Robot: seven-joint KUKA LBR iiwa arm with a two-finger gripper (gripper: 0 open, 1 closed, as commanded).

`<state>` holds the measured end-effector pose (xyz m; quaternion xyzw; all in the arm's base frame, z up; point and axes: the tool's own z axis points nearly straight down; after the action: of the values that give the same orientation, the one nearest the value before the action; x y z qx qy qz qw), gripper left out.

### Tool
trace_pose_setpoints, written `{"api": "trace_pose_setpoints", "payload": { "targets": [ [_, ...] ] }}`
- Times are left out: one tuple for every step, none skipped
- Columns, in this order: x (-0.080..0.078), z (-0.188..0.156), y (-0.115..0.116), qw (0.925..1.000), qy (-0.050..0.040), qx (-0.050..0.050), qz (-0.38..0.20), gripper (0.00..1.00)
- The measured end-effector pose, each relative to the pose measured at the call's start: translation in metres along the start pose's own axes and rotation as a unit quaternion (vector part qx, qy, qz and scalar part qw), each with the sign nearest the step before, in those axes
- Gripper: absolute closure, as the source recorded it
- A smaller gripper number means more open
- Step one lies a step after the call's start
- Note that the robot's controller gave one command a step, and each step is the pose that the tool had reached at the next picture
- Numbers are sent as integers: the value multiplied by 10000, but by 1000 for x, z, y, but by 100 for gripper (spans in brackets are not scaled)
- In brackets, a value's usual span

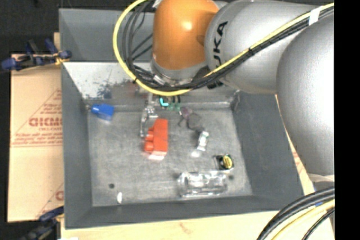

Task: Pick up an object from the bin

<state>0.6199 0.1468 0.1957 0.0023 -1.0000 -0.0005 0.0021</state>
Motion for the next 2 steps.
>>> {"api": "trace_pose_setpoints", "payload": {
  "targets": [
    [-19,99,-33,9604,-90,-8,-2785,0],
    [3,115,-51,9240,-64,14,-3822,0]
  ]
}}
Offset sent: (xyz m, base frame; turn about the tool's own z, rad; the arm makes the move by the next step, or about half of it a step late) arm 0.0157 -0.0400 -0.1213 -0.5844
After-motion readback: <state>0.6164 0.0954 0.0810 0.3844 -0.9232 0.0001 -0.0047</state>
